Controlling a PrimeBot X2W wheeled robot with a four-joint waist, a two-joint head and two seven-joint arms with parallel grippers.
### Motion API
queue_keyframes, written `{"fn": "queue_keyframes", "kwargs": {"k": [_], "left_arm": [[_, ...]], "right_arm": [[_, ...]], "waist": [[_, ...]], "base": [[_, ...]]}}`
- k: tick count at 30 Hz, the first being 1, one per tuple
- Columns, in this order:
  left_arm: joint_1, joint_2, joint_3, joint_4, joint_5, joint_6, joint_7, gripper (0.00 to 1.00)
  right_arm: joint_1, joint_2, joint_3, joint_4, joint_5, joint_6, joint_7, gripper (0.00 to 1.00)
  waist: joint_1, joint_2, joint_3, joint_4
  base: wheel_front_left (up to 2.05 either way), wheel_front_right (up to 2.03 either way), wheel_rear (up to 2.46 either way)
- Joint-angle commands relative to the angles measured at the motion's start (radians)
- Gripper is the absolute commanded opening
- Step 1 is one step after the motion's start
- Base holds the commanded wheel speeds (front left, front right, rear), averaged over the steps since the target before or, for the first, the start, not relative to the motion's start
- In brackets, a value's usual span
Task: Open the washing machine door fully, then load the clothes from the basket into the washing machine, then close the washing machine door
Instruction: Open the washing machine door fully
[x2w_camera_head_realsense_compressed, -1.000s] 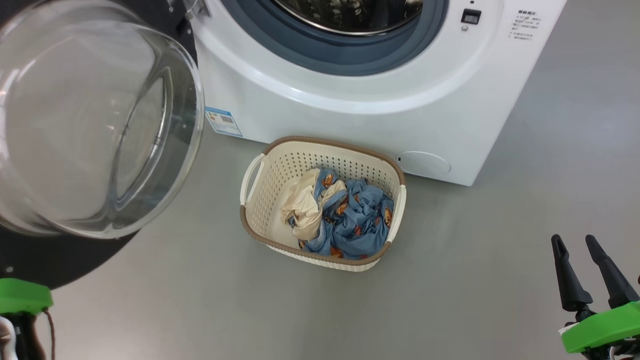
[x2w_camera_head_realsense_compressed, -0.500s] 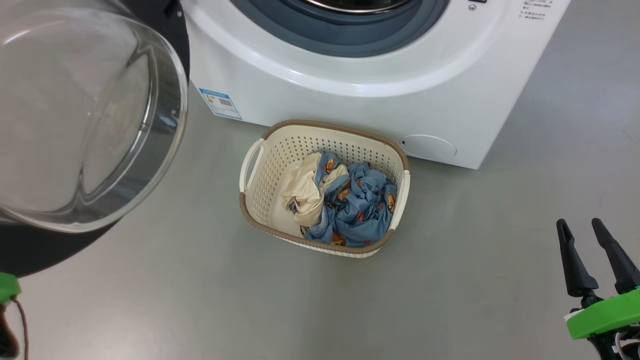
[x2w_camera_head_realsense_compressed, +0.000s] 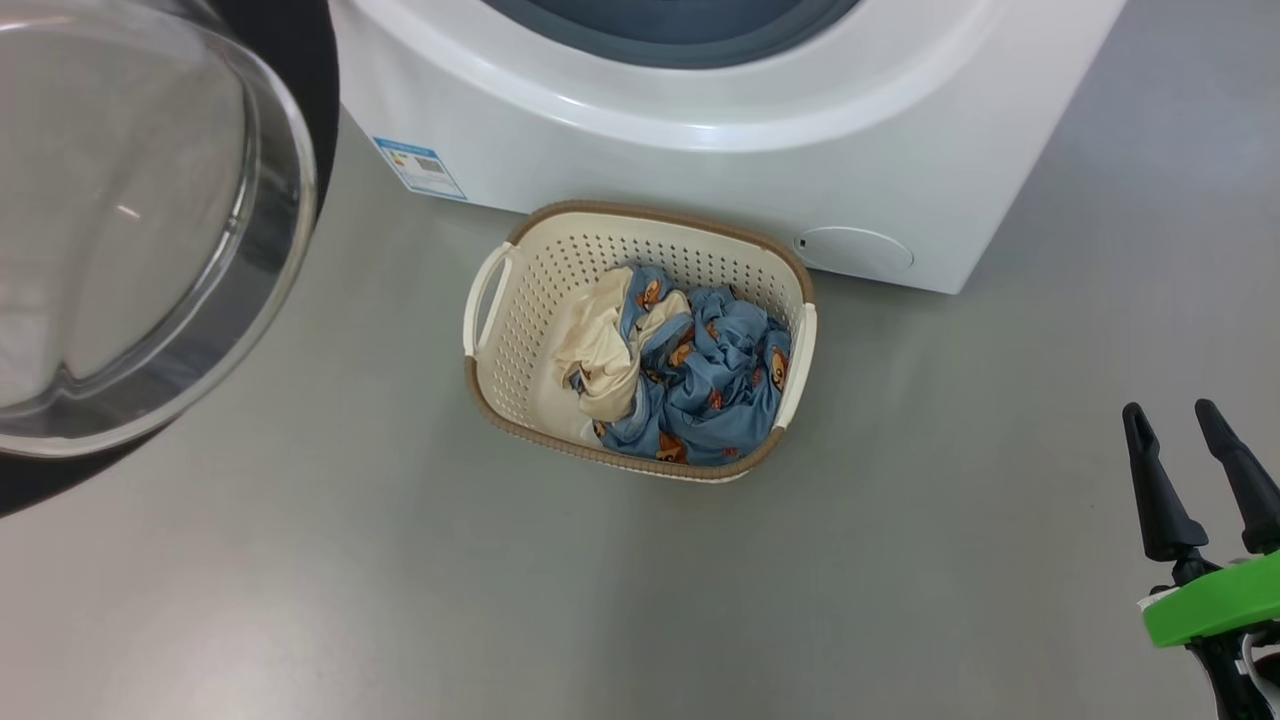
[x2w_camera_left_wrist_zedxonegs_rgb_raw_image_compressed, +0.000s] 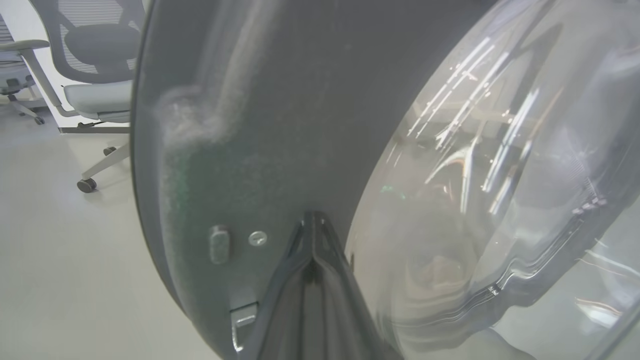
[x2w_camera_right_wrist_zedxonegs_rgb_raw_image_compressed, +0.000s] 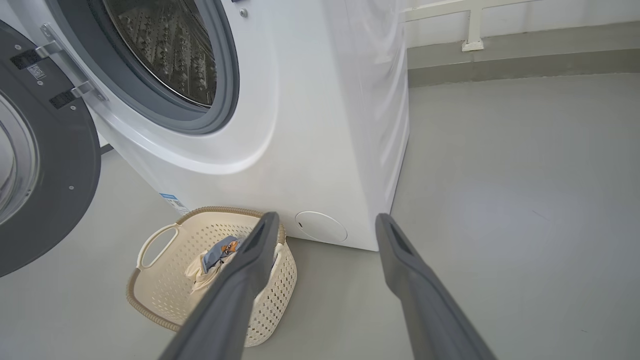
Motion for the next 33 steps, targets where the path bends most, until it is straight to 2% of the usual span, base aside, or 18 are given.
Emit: {"fn": "queue_keyframes", "kwargs": {"k": [1,10,20,26,33], "left_arm": [[-0.026,0.088,0.042,0.003,0.019,-0.001,-0.005,0.0],[-0.085,0.149,0.084,0.088,0.052,-0.02,-0.005,0.0],[-0.12,0.168,0.118,0.127,0.08,-0.026,-0.005,0.0],[-0.105,0.153,0.133,0.13,0.093,-0.037,-0.005,0.0],[-0.025,0.097,0.139,0.069,0.116,-0.057,-0.005,0.0]], "right_arm": [[-0.009,-0.02,0.017,-0.025,-0.016,0.001,-0.013,1.0],[-0.027,-0.032,0.022,-0.031,-0.018,0.001,-0.013,1.0],[-0.043,-0.039,0.032,-0.036,-0.02,0.001,-0.013,1.0],[-0.035,-0.023,0.046,-0.029,-0.021,0.001,-0.013,1.0],[-0.017,0.002,0.063,-0.019,-0.016,0.001,-0.013,1.0]], "waist": [[0.0,-0.0001,0.014,-0.008],[0.0,-0.0001,0.054,-0.025],[0.0,-0.0001,0.066,-0.038],[0.0,-0.0001,0.028,-0.046],[0.0,-0.0001,-0.03,-0.05]], "base": [[0.0,0.0,0.0],[0.0,0.0,0.0],[0.0,0.0,0.0],[0.0,0.0,0.0],[0.0,0.0,0.0]]}}
